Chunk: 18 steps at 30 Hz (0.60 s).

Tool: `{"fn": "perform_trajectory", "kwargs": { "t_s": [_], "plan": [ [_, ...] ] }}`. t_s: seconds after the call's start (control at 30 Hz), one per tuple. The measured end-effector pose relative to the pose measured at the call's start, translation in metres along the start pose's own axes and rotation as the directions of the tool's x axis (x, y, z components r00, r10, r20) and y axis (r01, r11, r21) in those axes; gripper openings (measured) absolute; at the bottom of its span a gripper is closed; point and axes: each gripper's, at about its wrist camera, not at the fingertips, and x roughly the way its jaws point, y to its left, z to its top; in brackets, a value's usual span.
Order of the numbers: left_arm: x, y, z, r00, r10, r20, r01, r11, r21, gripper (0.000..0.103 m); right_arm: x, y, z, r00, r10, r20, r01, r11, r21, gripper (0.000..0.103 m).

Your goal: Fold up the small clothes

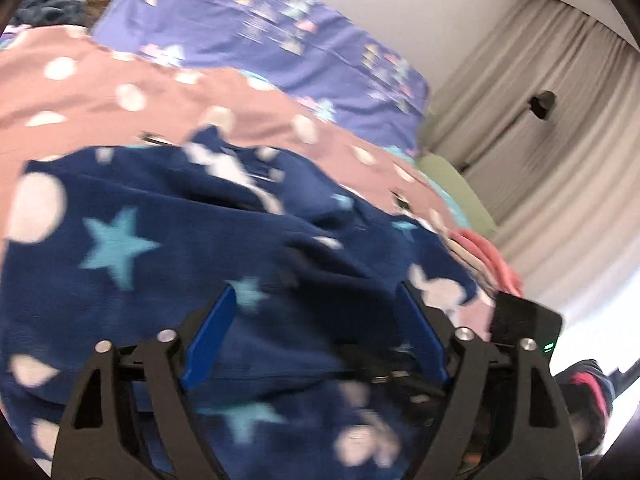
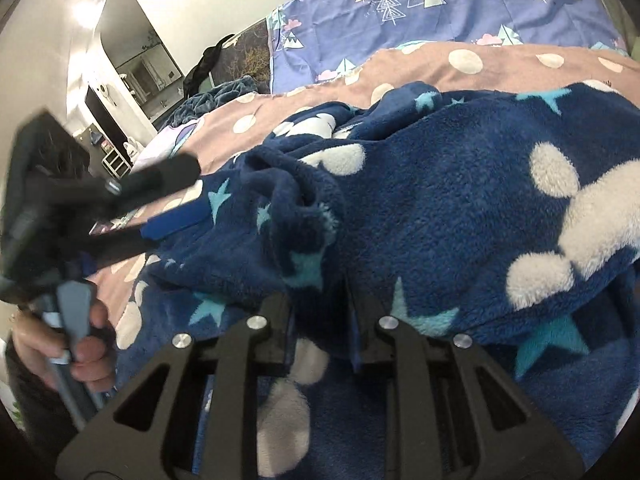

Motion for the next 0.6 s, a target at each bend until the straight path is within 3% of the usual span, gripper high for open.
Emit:
{"fn": "perform_trajectory", "kwargs": {
  "t_s": [0.13, 0.23, 0.33, 0.4, 0.43, 0.47, 0.53, 0.6],
  "plan": [
    [0.035, -0.021, 0.004, 0.993, 0.002, -0.115, -0.003, 1.000, -0.006, 0.087, -0.002, 0.005, 0.001, 1.000, -0.003, 0.008, 0.003, 1.000, -0.024, 0.027],
    [0.054, -0.028, 0.009, 0.984, 0.027, -0.177, -0.030, 0.999, -0.014, 0.088, -0.008, 0.012, -0.001, 0.999, 0.036, 0.027, -0.034, 0.998, -0.058, 0.042],
    [0.065, -0.025, 0.009, 0.977, 0.068, -0.202, -0.073, 0.997, -0.014, 0.086, -0.011, 0.018, -0.003, 0.998, 0.042, 0.036, -0.039, 0.995, -0.090, 0.043],
    [0.065, -0.023, 0.009, 0.978, 0.074, -0.195, -0.076, 0.997, -0.002, 0.062, -0.012, 0.016, -0.003, 0.998, 0.047, 0.034, -0.044, 0.996, -0.082, 0.043],
    [0.064, -0.021, 0.009, 0.976, 0.106, -0.188, -0.106, 0.994, 0.006, 0.032, -0.013, 0.013, -0.003, 0.998, 0.052, 0.037, -0.049, 0.996, -0.073, 0.043],
    [0.063, -0.018, 0.012, 0.977, 0.114, -0.182, -0.117, 0.993, -0.002, 0.009, -0.014, 0.011, -0.003, 0.998, 0.056, 0.042, -0.053, 0.997, -0.063, 0.043],
    [0.054, -0.016, 0.022, 0.984, 0.095, -0.152, -0.098, 0.995, -0.016, 0.010, -0.023, 0.007, -0.004, 0.995, 0.060, 0.078, -0.057, 0.997, -0.049, 0.042],
    [0.040, -0.026, 0.033, 0.990, 0.105, -0.095, -0.103, 0.994, 0.034, 0.010, -0.040, 0.004, -0.006, 0.986, 0.048, 0.159, -0.042, 0.998, -0.037, 0.043]
  ]
}}
